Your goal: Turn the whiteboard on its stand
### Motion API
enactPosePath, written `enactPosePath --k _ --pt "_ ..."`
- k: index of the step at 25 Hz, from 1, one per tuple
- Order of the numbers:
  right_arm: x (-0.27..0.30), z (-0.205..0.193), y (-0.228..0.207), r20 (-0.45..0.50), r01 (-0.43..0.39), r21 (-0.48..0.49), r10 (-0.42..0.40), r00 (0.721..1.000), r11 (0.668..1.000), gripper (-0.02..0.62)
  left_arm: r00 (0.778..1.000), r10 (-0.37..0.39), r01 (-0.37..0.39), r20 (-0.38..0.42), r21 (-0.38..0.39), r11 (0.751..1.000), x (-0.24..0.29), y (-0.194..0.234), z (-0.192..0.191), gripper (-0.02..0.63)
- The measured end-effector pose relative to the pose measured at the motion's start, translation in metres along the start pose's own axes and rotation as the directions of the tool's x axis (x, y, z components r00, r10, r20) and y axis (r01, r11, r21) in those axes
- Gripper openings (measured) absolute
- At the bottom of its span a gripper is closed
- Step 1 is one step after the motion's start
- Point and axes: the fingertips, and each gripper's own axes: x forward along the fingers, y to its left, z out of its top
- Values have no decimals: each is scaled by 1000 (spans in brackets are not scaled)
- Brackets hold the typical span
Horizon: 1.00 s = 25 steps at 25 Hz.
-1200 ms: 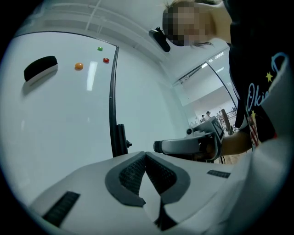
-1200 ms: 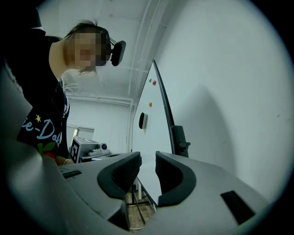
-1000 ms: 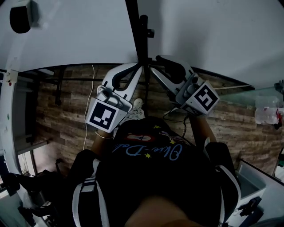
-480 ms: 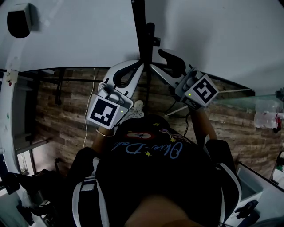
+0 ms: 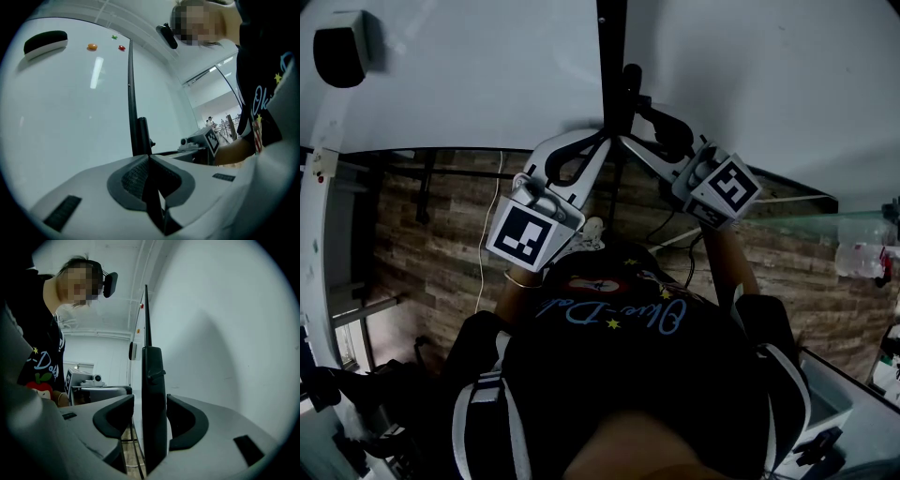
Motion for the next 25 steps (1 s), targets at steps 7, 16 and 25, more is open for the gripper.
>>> enactPosePath --k 7,16,25 --pt "11 -5 -5 -17 -18 -2 18 1000 1000 215 1000 -5 5 -22 -10 1000 2 7 -5 9" --pt "19 -7 -5 -21 -34 -30 33 999 999 187 999 -16 15 -36 -11 1000 4 12 -8 9" --pt "19 -6 -4 -45 -15 -24 14 999 1000 189 999 -20 19 -51 -12 1000 5 14 -12 9"
